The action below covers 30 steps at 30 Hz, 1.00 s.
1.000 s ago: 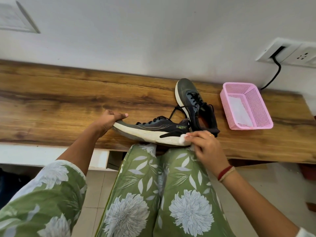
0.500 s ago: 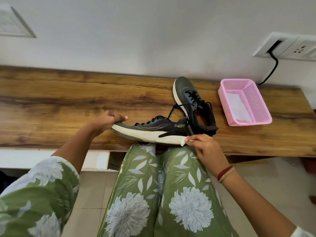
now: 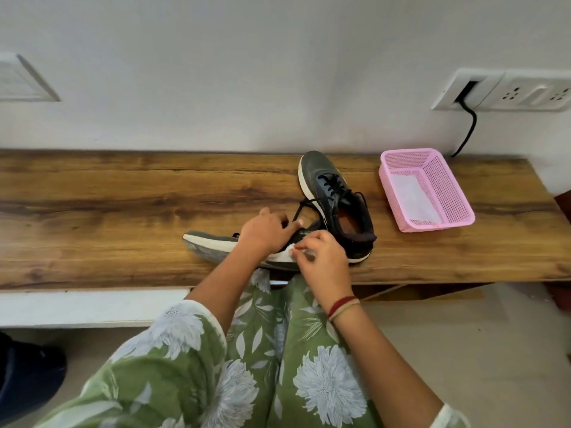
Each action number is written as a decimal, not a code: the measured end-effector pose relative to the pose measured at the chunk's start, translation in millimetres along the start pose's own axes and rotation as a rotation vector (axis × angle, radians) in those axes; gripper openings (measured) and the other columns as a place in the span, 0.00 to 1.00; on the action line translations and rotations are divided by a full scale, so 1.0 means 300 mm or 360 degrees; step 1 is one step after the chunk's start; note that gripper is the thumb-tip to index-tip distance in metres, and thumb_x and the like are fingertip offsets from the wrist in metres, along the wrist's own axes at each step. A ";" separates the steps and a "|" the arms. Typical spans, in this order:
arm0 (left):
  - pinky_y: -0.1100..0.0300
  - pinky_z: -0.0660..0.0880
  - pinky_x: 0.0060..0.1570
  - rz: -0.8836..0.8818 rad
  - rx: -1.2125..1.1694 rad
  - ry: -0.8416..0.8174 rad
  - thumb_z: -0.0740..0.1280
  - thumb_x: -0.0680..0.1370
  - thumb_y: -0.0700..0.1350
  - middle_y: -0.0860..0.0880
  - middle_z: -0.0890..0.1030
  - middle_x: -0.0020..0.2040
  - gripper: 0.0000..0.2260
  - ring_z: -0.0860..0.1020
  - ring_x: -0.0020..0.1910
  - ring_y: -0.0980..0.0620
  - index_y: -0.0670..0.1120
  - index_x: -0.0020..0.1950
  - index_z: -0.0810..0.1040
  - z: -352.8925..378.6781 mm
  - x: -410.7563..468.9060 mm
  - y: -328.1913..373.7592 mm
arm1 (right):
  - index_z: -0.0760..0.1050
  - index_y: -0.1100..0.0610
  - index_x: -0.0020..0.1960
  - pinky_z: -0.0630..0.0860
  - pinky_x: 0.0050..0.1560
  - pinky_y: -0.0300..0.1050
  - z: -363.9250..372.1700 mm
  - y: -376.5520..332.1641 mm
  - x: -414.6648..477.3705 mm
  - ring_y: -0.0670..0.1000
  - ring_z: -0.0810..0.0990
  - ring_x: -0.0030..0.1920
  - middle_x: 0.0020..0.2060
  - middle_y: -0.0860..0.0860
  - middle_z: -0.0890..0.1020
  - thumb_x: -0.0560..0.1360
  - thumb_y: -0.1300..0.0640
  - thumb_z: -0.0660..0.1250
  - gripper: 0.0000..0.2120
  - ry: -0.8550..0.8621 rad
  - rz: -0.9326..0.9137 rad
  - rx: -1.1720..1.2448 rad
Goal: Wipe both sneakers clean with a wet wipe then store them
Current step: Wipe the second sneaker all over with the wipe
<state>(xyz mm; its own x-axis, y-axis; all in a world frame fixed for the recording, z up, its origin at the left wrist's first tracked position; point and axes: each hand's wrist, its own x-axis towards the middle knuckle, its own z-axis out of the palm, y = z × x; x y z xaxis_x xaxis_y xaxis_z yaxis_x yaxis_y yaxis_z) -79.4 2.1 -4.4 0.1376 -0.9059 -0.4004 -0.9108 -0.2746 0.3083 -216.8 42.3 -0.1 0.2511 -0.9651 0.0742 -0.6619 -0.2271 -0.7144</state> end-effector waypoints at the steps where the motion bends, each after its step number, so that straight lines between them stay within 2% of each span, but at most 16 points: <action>1: 0.49 0.73 0.51 0.0003 0.0036 -0.0017 0.50 0.76 0.69 0.42 0.70 0.62 0.29 0.76 0.57 0.40 0.50 0.65 0.74 0.012 -0.002 -0.006 | 0.81 0.59 0.41 0.72 0.49 0.42 0.013 -0.002 0.001 0.49 0.75 0.45 0.43 0.51 0.77 0.71 0.58 0.71 0.04 -0.0034 -0.0094 -0.0108; 4: 0.50 0.73 0.50 0.0079 0.0145 0.0041 0.49 0.75 0.71 0.44 0.69 0.59 0.32 0.74 0.57 0.42 0.50 0.62 0.77 0.017 -0.004 -0.003 | 0.80 0.60 0.41 0.75 0.46 0.52 0.016 0.006 0.012 0.55 0.76 0.45 0.42 0.55 0.77 0.73 0.60 0.67 0.05 -0.0150 -0.0357 -0.0322; 8: 0.46 0.69 0.57 0.0125 0.0185 0.0027 0.52 0.72 0.73 0.43 0.72 0.60 0.32 0.67 0.63 0.41 0.51 0.55 0.81 0.004 0.006 -0.002 | 0.80 0.59 0.44 0.75 0.42 0.52 -0.072 0.087 0.023 0.55 0.76 0.43 0.43 0.54 0.79 0.74 0.60 0.59 0.10 -0.0404 -0.0665 -0.0363; 12: 0.46 0.66 0.55 0.0082 0.0121 -0.0028 0.52 0.72 0.74 0.43 0.78 0.57 0.27 0.68 0.63 0.42 0.53 0.44 0.78 0.008 0.010 -0.001 | 0.81 0.59 0.48 0.77 0.47 0.49 -0.157 0.160 0.036 0.54 0.78 0.46 0.46 0.53 0.81 0.69 0.69 0.64 0.12 -0.0592 -0.0729 -0.0330; 14: 0.46 0.65 0.55 0.0066 0.0074 -0.0063 0.52 0.72 0.74 0.43 0.78 0.57 0.25 0.68 0.64 0.43 0.55 0.42 0.75 0.010 0.014 -0.002 | 0.81 0.58 0.46 0.78 0.45 0.52 -0.180 0.184 0.033 0.54 0.79 0.45 0.45 0.52 0.81 0.70 0.65 0.61 0.11 -0.0558 -0.0669 -0.0363; 16: 0.44 0.63 0.60 0.0135 0.0090 -0.0073 0.51 0.74 0.71 0.45 0.77 0.61 0.26 0.66 0.67 0.45 0.54 0.51 0.78 0.017 0.018 -0.005 | 0.81 0.57 0.44 0.78 0.43 0.54 -0.199 0.190 0.018 0.54 0.80 0.44 0.43 0.51 0.82 0.71 0.59 0.57 0.14 -0.0409 -0.0604 -0.0369; 18: 0.42 0.57 0.68 0.0315 0.0112 -0.0071 0.51 0.78 0.66 0.47 0.74 0.67 0.24 0.61 0.73 0.49 0.54 0.63 0.76 0.023 0.023 -0.009 | 0.81 0.57 0.45 0.78 0.47 0.52 -0.191 0.151 0.008 0.53 0.79 0.45 0.45 0.51 0.82 0.72 0.64 0.62 0.09 -0.0271 -0.0559 -0.0307; 20: 0.43 0.53 0.71 0.0439 0.0079 -0.0108 0.50 0.81 0.61 0.48 0.72 0.70 0.21 0.60 0.74 0.51 0.55 0.66 0.73 0.026 0.028 -0.012 | 0.81 0.58 0.46 0.76 0.50 0.46 -0.143 0.069 0.009 0.52 0.78 0.47 0.46 0.52 0.82 0.71 0.70 0.66 0.10 -0.0198 -0.0615 -0.0293; 22: 0.47 0.59 0.67 0.0475 0.0052 -0.0138 0.50 0.81 0.59 0.48 0.76 0.65 0.20 0.68 0.69 0.49 0.53 0.66 0.73 0.028 0.028 -0.008 | 0.81 0.59 0.47 0.76 0.49 0.46 -0.085 0.027 -0.001 0.53 0.77 0.47 0.46 0.53 0.81 0.71 0.66 0.63 0.10 -0.0271 -0.0730 -0.0424; 24: 0.51 0.65 0.58 0.0474 0.0049 -0.0133 0.51 0.82 0.59 0.47 0.80 0.58 0.20 0.74 0.61 0.47 0.51 0.62 0.75 0.027 0.027 -0.007 | 0.80 0.60 0.47 0.76 0.48 0.47 -0.058 0.030 -0.024 0.54 0.76 0.46 0.44 0.53 0.80 0.71 0.59 0.61 0.11 -0.0324 -0.0817 -0.0509; 27: 0.53 0.66 0.51 0.0499 0.0075 -0.0107 0.50 0.82 0.58 0.45 0.80 0.55 0.20 0.76 0.56 0.45 0.50 0.61 0.75 0.028 0.032 -0.008 | 0.80 0.58 0.43 0.75 0.45 0.46 -0.046 0.038 -0.038 0.52 0.76 0.43 0.41 0.51 0.80 0.73 0.49 0.64 0.13 -0.0247 -0.0704 -0.0551; 30: 0.52 0.66 0.49 0.0492 0.0096 -0.0073 0.50 0.82 0.59 0.45 0.80 0.55 0.20 0.76 0.55 0.44 0.50 0.59 0.75 0.035 0.034 -0.008 | 0.81 0.57 0.38 0.74 0.44 0.47 -0.015 0.014 -0.019 0.52 0.76 0.42 0.38 0.51 0.79 0.72 0.51 0.69 0.10 -0.0190 -0.0434 -0.0494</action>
<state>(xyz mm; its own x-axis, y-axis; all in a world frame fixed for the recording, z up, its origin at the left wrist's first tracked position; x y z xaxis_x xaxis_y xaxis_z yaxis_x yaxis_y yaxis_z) -79.9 -3.0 -18.5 -0.1659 -0.9277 -0.3345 -0.9283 0.0324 0.3705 -224.2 46.1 -0.5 0.5141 -0.8466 0.1374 -0.7366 -0.5179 -0.4349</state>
